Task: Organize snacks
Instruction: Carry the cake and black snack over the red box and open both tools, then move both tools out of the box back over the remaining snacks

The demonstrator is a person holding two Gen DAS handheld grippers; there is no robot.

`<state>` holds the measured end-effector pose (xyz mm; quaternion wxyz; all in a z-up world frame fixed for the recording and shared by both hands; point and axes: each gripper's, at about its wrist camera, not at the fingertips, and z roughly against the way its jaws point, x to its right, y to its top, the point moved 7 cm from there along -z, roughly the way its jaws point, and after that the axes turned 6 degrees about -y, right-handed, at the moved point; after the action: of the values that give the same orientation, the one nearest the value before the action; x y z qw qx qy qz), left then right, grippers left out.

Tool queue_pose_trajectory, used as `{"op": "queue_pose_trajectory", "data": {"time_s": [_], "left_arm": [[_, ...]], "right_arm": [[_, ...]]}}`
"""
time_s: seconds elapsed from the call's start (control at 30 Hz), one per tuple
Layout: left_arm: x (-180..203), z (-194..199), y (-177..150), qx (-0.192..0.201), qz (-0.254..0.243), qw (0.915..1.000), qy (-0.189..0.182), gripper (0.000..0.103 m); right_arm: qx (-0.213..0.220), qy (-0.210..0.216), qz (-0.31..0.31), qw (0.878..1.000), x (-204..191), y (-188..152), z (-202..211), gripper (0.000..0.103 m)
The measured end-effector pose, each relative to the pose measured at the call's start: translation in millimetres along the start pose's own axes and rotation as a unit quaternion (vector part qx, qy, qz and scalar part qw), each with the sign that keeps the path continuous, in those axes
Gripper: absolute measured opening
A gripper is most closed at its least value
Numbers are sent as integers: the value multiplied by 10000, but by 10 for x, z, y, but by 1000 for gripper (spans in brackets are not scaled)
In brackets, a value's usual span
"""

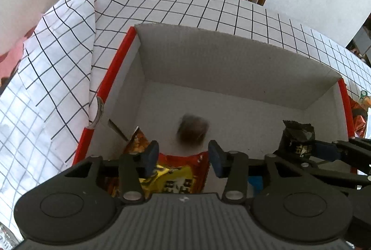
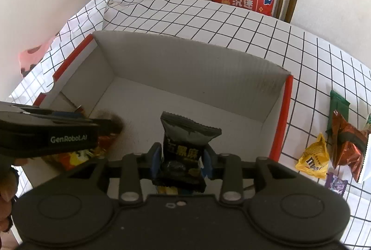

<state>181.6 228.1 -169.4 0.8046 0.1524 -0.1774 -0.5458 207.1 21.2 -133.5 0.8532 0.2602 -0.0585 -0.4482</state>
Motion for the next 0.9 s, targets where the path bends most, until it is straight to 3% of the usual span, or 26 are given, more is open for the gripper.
{"op": "queue_pose_trajectory", "data": {"time_s": [0.13, 0.5, 0.9], "left_arm": [[6, 52, -4, 67, -24, 10000, -13, 55], [21, 298, -34, 383, -111, 9992, 34, 62], [117, 690, -108, 735, -129, 9972, -83, 67]], "right_arm": [[27, 30, -40, 10000, 10, -12, 33, 41], [317, 108, -201, 9992, 75, -24, 290, 65], [693, 389, -387, 9961, 153, -62, 704, 77]]}}
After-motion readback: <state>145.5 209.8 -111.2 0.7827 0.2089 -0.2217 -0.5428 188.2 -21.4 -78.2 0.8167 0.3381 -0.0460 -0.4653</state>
